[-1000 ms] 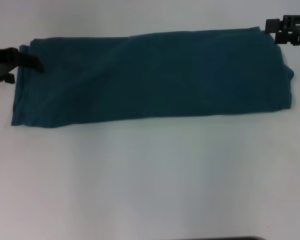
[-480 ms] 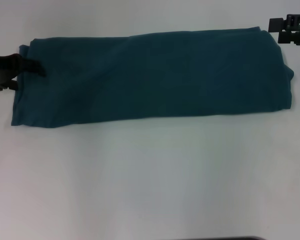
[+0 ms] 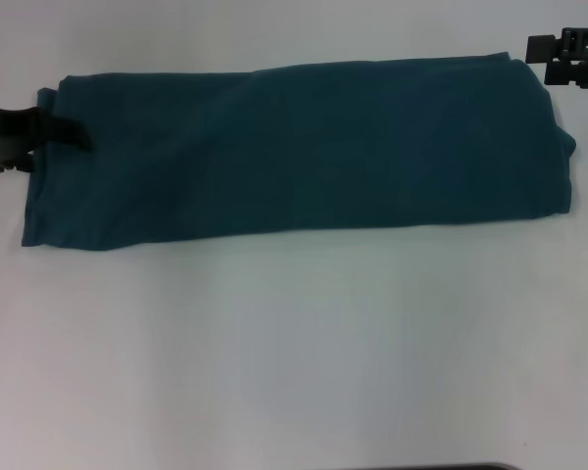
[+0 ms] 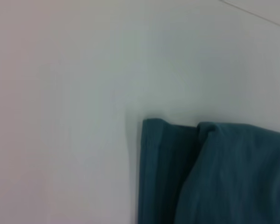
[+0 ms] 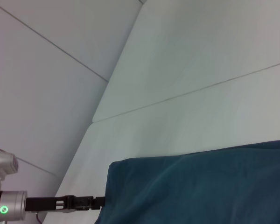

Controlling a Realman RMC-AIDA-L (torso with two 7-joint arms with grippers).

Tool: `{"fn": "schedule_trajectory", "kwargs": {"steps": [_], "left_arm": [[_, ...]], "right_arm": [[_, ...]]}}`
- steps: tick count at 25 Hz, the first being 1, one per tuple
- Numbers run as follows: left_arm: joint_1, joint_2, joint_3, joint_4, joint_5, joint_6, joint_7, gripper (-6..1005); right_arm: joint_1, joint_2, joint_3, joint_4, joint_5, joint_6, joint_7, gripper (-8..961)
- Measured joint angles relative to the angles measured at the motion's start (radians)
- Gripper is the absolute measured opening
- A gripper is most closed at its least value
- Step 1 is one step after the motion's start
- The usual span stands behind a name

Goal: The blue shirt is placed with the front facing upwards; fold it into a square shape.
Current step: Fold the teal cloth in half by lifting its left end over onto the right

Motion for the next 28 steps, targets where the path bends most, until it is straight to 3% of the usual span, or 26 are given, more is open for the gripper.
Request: {"fn": "schedule_trajectory", "kwargs": {"steps": [28], "left_arm": [[0.0,-0.003,0.001,0.007,0.025,0.001,-0.006,907]], "right_arm": [[-0.002,-0.003,0.001,0.0,0.004,0.0,0.005,904]]}}
